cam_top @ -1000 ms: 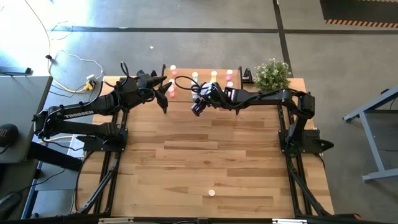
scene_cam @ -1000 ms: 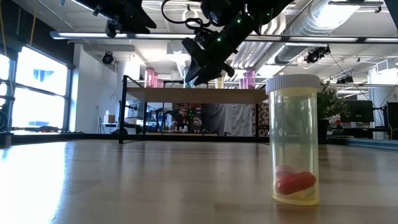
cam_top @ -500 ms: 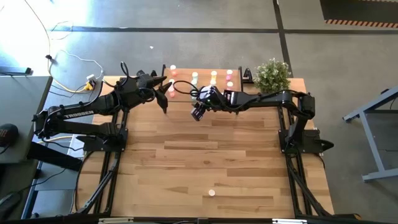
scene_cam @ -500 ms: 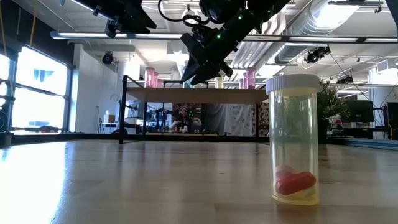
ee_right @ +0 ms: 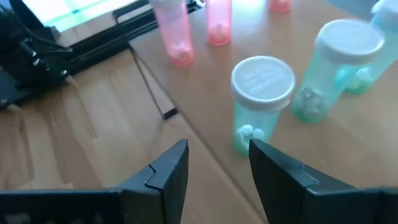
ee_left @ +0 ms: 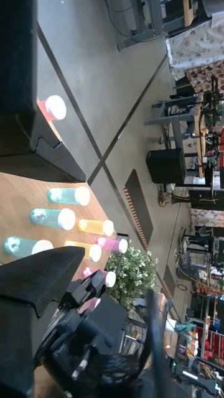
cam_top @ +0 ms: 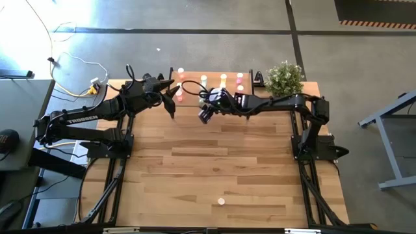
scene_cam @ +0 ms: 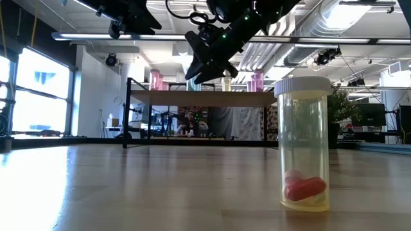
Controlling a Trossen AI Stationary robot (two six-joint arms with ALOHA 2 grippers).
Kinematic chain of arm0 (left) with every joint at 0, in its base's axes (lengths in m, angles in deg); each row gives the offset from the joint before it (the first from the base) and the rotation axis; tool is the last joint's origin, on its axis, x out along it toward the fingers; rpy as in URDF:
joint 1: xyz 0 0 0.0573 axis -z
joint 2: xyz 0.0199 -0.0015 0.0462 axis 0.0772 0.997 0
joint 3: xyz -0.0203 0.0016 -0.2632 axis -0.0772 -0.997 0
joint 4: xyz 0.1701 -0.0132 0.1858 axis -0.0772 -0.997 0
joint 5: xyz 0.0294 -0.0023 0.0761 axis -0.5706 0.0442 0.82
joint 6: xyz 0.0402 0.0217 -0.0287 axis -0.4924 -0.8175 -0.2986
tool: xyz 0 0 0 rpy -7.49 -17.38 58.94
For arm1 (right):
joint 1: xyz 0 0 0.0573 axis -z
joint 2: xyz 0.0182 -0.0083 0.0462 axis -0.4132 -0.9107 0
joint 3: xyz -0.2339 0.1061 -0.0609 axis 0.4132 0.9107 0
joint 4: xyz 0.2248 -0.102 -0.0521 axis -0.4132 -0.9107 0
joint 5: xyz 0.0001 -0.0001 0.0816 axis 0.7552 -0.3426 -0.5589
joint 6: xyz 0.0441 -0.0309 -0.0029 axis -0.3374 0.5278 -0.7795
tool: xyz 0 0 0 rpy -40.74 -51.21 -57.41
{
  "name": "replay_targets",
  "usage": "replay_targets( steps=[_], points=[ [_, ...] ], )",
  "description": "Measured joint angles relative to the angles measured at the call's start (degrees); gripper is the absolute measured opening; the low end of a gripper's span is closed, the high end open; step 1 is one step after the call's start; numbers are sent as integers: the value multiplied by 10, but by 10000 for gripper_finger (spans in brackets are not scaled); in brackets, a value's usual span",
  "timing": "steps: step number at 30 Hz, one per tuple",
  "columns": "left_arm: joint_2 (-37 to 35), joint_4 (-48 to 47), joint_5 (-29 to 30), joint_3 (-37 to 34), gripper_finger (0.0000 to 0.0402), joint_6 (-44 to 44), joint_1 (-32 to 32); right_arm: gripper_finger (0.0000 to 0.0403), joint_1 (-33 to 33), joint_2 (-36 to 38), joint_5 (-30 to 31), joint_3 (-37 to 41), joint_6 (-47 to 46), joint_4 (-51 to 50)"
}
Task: Pick and place medicine bottles onto shelf by color
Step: Put the yellow pill bottle on the shelf aligned with the other yellow pill bottle
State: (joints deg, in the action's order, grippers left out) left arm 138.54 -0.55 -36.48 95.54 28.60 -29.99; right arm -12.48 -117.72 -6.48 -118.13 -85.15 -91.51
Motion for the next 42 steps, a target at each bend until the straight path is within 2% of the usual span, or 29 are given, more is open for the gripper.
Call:
replay_targets(
  steps=[14, 24, 30, 38, 42],
  points=[
    [0, 0, 0, 0, 168, 0, 0, 161, 14, 0, 18, 0, -5, 5],
    [0, -1, 0, 0, 168, 0, 0, 161, -34, 8, 31, 0, -34, -19],
    [0, -36, 0, 0, 168, 0, 0, 161, -49, 54, 93, 0, -31, -24],
    [0, -46, -21, 0, 168, -39, 14, 161, -37, 139, 102, 0, -9, -30],
    [0, -96, -15, 25, 168, -55, 21, 161, -44, 184, 87, 0, 6, -37]
  ],
)
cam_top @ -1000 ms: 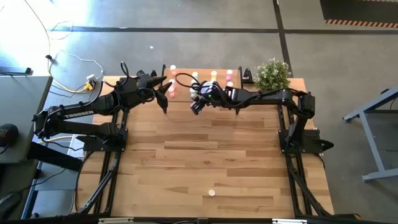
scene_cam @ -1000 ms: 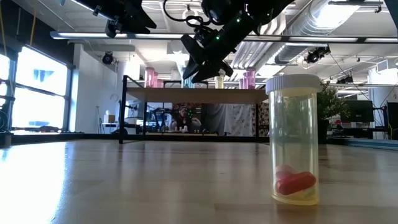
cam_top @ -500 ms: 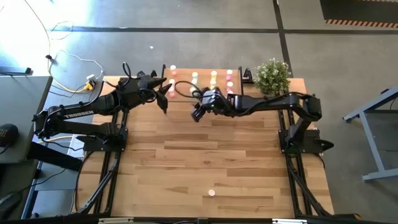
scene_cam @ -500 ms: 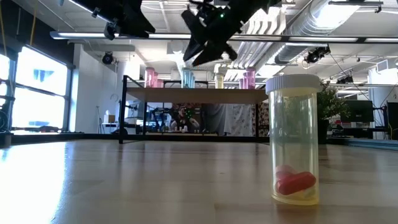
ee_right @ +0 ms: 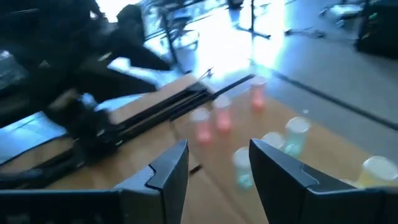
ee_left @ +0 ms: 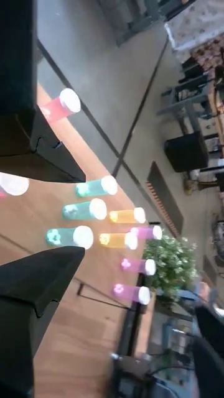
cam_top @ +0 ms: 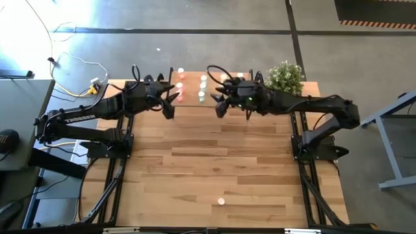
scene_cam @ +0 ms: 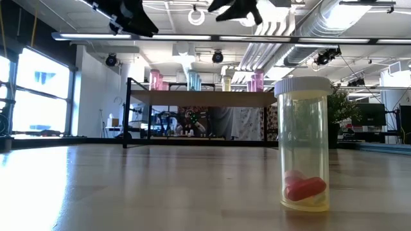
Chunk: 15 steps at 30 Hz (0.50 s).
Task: Pick and place medicine bottles onto shelf by color
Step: Put the yellow pill bottle on the shelf aligned with the other yellow pill bottle
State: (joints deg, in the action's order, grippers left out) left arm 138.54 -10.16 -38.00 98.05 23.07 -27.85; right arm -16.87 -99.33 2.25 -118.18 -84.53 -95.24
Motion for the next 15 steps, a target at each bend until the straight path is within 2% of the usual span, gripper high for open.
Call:
replay_targets(
  steps=[4, 8, 11, 15],
  points=[
    [0, -73, 0, 31, 168, 4, 0, 161, -29, 32, -20, -1, -21, -34],
    [0, -132, -18, 51, 168, 25, 0, 161, -68, 39, -73, -1, -50, -68],
    [-2, -165, -50, 57, 168, 41, 0, 161, -108, 39, -106, -1, -75, -90],
    [-6, -187, -113, 57, 168, 79, 0, 161, -167, 39, -116, 0, -86, -135]
  ],
)
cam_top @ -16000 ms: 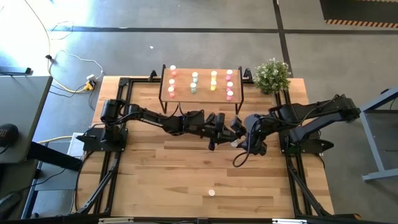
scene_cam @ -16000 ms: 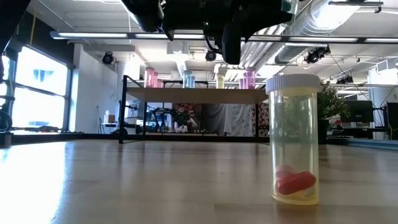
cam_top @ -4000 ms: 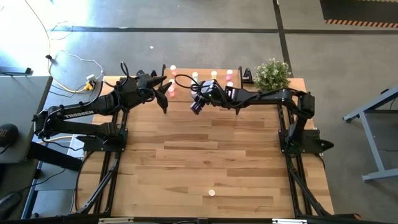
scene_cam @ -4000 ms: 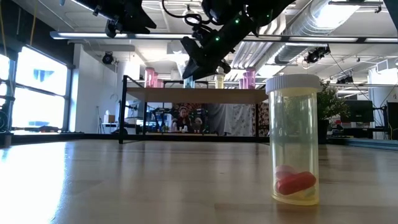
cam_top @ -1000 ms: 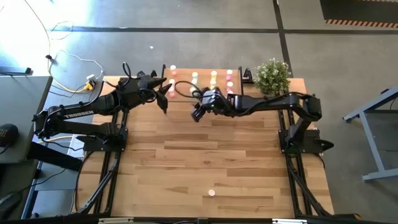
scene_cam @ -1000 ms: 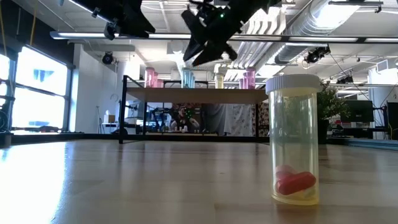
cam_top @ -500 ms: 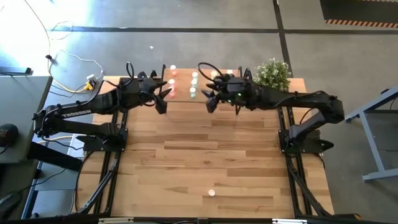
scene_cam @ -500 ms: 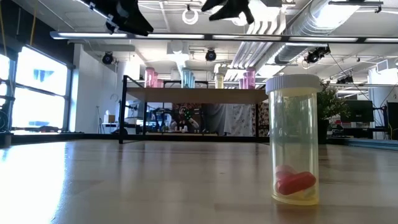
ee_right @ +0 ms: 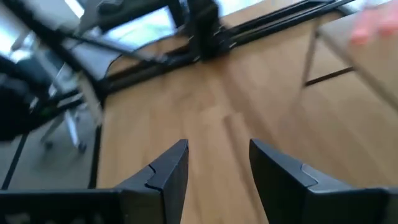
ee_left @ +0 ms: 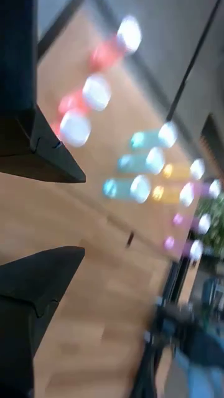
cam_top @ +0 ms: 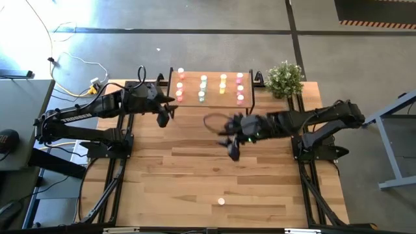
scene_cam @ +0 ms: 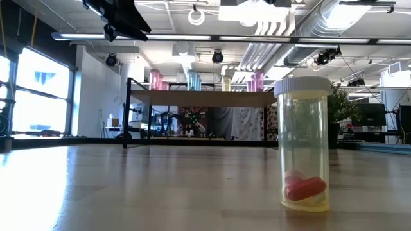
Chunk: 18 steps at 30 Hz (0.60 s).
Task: Pick and place medicine bottles onto shelf by color
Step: Put the yellow pill bottle on the shelf aligned with the other yellow pill bottle
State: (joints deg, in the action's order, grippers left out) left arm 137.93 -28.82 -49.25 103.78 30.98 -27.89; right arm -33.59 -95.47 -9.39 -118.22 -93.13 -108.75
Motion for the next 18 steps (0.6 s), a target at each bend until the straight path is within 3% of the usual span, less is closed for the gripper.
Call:
replay_targets(
  steps=[6, 18],
  points=[
    [0, -10, -85, 0, 168, 51, 4, 161, -83, -4, 0, 8, 28, -28],
    [0, -9, -86, 0, 168, 82, 58, 161, -165, -87, -27, 26, -5, -15]
  ],
)
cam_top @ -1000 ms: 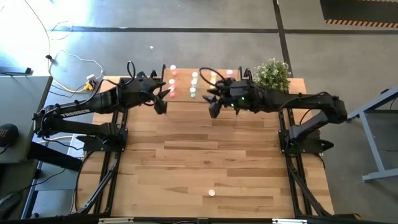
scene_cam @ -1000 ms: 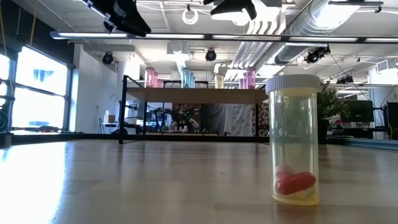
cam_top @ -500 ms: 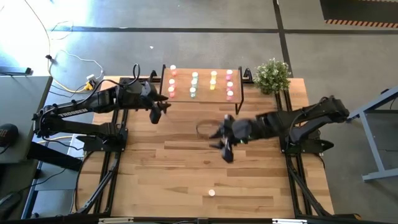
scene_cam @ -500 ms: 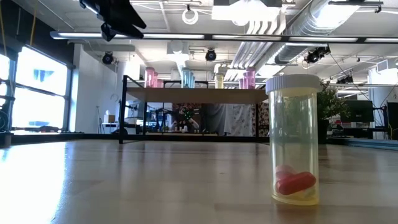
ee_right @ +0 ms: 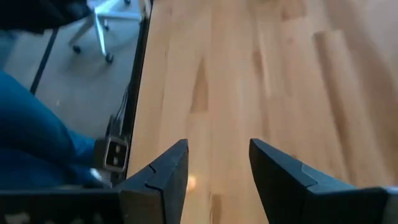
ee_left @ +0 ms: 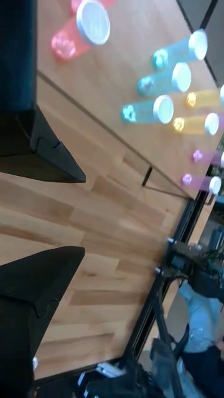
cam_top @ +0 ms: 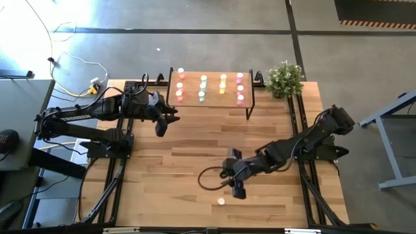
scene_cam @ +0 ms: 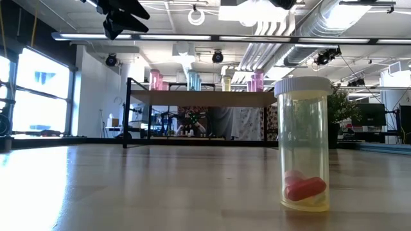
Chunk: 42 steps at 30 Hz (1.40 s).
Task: Pick and place medicine bottles onto shelf by color
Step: Put the yellow pill bottle on the shelf aligned with the other yellow pill bottle
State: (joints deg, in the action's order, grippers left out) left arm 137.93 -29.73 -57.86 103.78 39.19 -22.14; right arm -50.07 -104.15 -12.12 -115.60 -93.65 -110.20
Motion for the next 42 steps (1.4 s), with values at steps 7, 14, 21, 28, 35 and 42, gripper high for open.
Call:
replay_targets(
  steps=[7, 14, 21, 28, 35, 42],
  points=[
    [0, 0, 0, 0, 168, 22, 23, 173, -32, -45, -36, 0, 13, 10],
    [0, 0, 0, 0, 168, 30, 38, 199, -51, -81, -37, 0, 94, 30],
    [0, 0, 0, 0, 168, 41, 51, 200, -67, -134, -39, 0, 182, 60],
    [0, 0, 1, 0, 168, 45, 55, 201, -71, -175, -41, 0, 209, 92],
    [0, 0, 2, 0, 168, 45, 55, 200, -71, -200, -56, 0, 200, 105],
    [0, 0, 2, 0, 168, 45, 55, 200, -71, -210, -52, 0, 190, 105]
  ],
)
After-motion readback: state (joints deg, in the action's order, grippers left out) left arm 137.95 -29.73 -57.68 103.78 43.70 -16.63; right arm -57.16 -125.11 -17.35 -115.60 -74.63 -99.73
